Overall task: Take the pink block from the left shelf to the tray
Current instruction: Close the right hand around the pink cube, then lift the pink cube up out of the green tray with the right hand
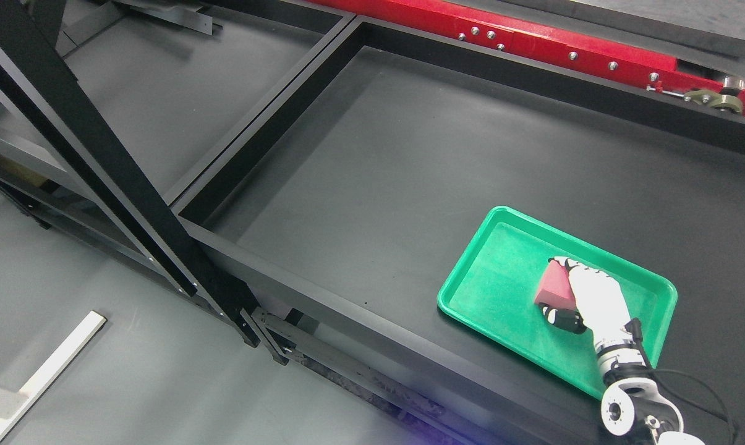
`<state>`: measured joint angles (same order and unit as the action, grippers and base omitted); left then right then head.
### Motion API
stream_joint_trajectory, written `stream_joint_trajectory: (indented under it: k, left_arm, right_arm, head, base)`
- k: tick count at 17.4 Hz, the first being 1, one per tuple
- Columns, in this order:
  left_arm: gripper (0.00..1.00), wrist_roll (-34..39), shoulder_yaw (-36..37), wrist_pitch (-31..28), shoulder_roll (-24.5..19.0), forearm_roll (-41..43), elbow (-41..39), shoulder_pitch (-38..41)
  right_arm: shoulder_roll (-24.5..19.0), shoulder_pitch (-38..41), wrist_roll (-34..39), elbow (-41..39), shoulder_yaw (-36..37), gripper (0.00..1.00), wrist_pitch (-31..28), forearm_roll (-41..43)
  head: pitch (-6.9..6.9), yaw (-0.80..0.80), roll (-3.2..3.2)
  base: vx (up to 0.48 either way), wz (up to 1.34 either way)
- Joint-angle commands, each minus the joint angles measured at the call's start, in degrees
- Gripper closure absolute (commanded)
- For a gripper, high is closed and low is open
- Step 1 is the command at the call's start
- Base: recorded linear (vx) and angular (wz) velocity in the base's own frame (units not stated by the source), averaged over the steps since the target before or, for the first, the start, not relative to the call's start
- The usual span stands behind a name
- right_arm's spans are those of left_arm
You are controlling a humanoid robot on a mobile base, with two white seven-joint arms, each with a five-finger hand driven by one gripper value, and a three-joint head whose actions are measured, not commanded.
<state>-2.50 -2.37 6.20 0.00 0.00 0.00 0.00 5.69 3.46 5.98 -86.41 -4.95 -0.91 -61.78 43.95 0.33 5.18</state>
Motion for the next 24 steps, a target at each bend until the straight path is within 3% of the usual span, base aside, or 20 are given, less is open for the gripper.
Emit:
stream_joint_trajectory:
  k: [1,2,7,10,12,19,24]
  left_arm:
    - [0.00,0.0,0.0,0.0,-1.0,0.1,-1.0,-1.2]
    - [0.00,0.0,0.0,0.0,-1.0,0.1,-1.0,-1.2]
    - [0.00,0.0,0.0,0.0,-1.0,0.1,-1.0,-1.2]
    - [0.00,0.0,0.0,0.0,-1.0,0.1,-1.0,-1.2]
    - [0.00,0.0,0.0,0.0,-1.0,0.1,-1.0,-1.2]
    - [0.00,0.0,0.0,0.0,-1.0,0.1,-1.0,-1.2]
    - [0.00,0.0,0.0,0.0,-1.0,0.1,-1.0,-1.2]
  right_arm:
    - [1.0,-0.1,0.8,0.9,1.4,0.93,0.3,1.7]
    - [1.0,-0.2,0.6,0.8,1.4,0.97,0.6,1.8]
    - [1.6,-0.5,-1.4,-3.5,3.0,0.97,3.0,2.4]
    - [1.3,0.3,-13.8,-6.7,7.4,0.97,11.4,4.0]
    - [1.5,1.7,-17.7,-8.6,9.1,0.96,14.3,6.7]
    - [0.8,4.8,-21.2,-12.4,15.3,0.96,23.7,17.7]
    - [0.6,4.8,-21.1,-12.4,15.5,0.96,23.5,18.3]
  head:
    - [0.00,0.00,0.00]
    - [0.00,0.00,0.00]
    - [0.00,0.00,0.00]
    - [0.00,0.00,0.00]
    - [0.00,0.00,0.00]
    - [0.00,0.00,0.00]
    - [0.00,0.00,0.00]
  base:
    - [0.000,0.00]
    - [0.000,0.00]
    - [0.000,0.00]
    - [0.000,0.00]
    - [0.000,-0.01]
    - [0.000,0.00]
    - [0.000,0.00]
